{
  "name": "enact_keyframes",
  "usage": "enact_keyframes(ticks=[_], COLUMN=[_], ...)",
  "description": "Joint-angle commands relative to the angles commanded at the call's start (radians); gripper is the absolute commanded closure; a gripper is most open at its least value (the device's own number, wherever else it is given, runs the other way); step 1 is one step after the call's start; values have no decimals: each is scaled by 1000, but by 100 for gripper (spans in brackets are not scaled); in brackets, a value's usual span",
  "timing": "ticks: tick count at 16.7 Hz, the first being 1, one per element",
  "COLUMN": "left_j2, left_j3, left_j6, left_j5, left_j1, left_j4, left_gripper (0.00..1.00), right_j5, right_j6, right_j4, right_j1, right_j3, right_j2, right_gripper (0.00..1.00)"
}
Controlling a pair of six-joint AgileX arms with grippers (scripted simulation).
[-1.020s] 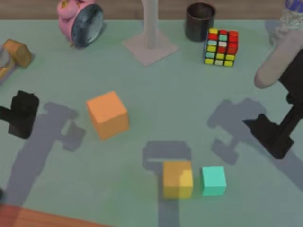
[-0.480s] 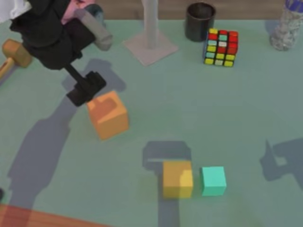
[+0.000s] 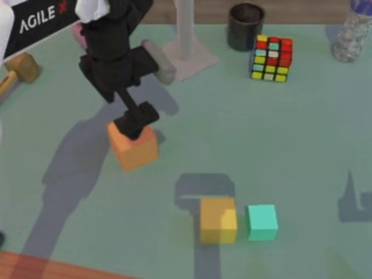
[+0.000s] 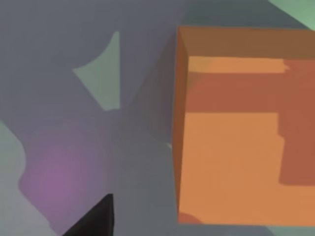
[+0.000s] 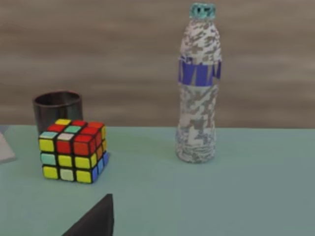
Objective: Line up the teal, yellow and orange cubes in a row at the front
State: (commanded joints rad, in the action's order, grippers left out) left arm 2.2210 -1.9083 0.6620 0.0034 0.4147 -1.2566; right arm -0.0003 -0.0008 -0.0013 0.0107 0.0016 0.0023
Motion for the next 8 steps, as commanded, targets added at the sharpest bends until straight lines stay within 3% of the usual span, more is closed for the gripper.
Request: enact_keyframes(ticks=[8], left_j2=[11], left_j3=[35], left_j6=[2], left_j5=[0], left_j1=[-2], left_j4=[41], left_gripper=[0], right_j5=[0], right_j6=[1], right_j4=[1], right_j1=[-1], right_j3=[-2], right_j2=[-2], right_gripper=[0])
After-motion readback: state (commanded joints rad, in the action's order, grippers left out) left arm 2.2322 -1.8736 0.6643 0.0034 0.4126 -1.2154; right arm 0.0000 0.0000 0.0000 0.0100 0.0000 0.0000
